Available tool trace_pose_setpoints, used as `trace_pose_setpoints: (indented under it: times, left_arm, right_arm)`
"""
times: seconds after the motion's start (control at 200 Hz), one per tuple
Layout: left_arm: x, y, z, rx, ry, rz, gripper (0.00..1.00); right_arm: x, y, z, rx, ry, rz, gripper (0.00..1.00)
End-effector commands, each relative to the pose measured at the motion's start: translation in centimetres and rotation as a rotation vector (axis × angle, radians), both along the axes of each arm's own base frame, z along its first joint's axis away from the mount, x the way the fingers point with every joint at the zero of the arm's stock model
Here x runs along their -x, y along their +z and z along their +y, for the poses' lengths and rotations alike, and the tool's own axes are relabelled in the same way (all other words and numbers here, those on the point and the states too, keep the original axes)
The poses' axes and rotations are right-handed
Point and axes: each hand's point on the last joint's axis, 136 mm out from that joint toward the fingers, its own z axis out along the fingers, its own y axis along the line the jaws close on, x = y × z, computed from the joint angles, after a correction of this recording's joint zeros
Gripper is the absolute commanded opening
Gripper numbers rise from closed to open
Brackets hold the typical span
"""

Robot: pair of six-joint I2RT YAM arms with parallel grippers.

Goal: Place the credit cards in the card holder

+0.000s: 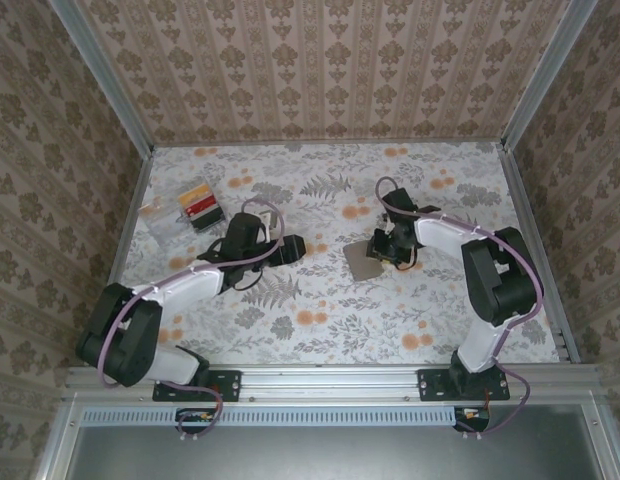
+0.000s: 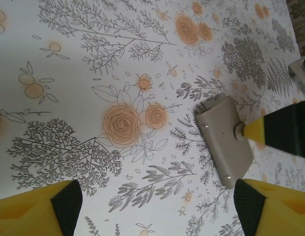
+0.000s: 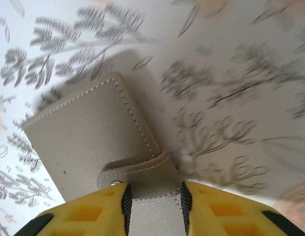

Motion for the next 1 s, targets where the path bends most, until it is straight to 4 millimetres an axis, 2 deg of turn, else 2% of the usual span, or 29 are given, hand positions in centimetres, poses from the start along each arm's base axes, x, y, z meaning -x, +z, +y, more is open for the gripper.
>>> trace_pose_setpoints:
  times: [0.0,0.1,0.18,0.265,0.42,0.575,0.805,0.995]
  left_arm:
    - [-0.5,1.1,-1.4,0.06,-0.005,0.012,0.81]
    - [-0.2,0.5,-2.2,0.085,-0.011,0.053,0.78]
    - [0.1,0.2,-3.0,0.104,-0.026,0.075,0.77]
    - [0.4,-0.2,-3.9,0.104,-0.042,0.094,0.75]
    - [0.4,-1.0,-5.8,0.101,-0.083,0.126,0.69]
    - [0.4,-2.3,-7.0,0.099,-0.115,0.181,0.66]
    - [1.1,-3.6,-8.6,0.109,-0.183,0.237,0.64]
    - [1.5,-4.3,-10.0,0.116,-0.233,0.266,0.6]
  right_arm:
    - [1.9,0.0,2.1,-0.087,-0.023,0.041,0.36]
    - [2.9,0.2,4.0,-0.148,-0.034,0.044,0.36]
    - [3.4,1.3,5.2,-0.165,-0.017,0.017,0.37]
    - [3.4,2.4,4.7,-0.123,-0.016,-0.025,0.37]
    - [2.2,3.5,2.9,-0.075,-0.051,-0.089,0.34]
    - [2.0,3.0,3.8,-0.118,-0.044,-0.06,0.29]
    - [2.9,1.5,5.4,-0.181,-0.006,-0.014,0.28]
    - [3.6,-0.5,4.7,-0.12,-0.013,0.036,0.26]
